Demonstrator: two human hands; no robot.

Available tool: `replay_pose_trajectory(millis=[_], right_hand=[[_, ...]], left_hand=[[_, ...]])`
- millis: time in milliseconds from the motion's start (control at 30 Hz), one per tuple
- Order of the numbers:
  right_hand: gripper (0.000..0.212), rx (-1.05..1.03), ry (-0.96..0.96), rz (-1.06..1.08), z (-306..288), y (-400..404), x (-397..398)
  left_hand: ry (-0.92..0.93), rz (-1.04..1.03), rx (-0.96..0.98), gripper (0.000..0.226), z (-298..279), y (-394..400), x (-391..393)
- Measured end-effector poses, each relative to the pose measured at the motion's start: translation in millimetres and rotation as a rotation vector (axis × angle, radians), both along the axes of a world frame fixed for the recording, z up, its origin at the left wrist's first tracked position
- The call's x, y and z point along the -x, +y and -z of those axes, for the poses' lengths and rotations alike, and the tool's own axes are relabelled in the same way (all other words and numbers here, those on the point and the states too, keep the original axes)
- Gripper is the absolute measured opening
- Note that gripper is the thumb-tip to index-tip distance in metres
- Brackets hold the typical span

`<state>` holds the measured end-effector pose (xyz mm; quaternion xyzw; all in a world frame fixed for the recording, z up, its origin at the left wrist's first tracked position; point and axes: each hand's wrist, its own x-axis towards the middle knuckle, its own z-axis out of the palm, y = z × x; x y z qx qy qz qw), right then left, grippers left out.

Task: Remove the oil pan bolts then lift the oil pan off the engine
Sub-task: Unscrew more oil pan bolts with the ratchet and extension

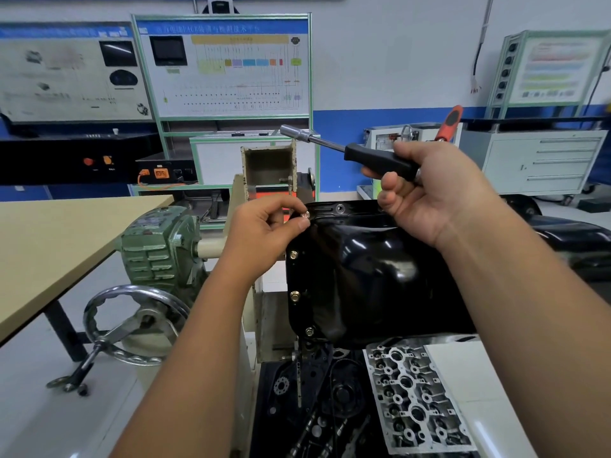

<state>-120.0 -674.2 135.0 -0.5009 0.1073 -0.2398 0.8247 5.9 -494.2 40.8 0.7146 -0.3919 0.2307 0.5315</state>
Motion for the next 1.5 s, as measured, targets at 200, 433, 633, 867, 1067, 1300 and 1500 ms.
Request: replay_pose_trajectory(millis=[200, 433, 633, 867, 1067, 1300, 1500], right_hand=[[0.016, 0.011, 0.004, 0.011, -0.1, 0.7, -0.2], [0.01, 0.023, -0.003, 0.049, 0.2, 1.8, -0.2], [0.005, 0.031, 0.011, 0.069, 1.1, 1.4, -2.0], [0.005, 0.03, 0.005, 0.065, 0.8, 1.5, -1.4], [0.004, 0.031, 0.003, 0.067, 0.3, 2.6, -1.5], [0.006, 0.037, -0.005, 0.056, 0.8, 2.5, -1.3], [0.006, 0.066, -0.078, 0.095, 4.1, 3.8, -2.2]], left_hand=[[-0.043, 0.042, -0.059, 0.028, 0.5, -1.3, 5.3], [-0.086, -0.033, -0.022, 0.018, 3.9, -3.0, 1.8], [-0.022, 0.059, -0.07, 0.027, 0.1, 1.1, 2.3], [-0.059, -0.045, -0.015, 0.02, 0.8, -5.1, 0.5], [-0.047, 0.043, -0.064, 0.026, 0.6, 0.0, 1.8], [-0.096, -0.053, 0.007, 0.02, 2.9, -5.1, -1.1], [-0.073, 0.039, -0.022, 0.027, 3.5, -2.4, -1.6]])
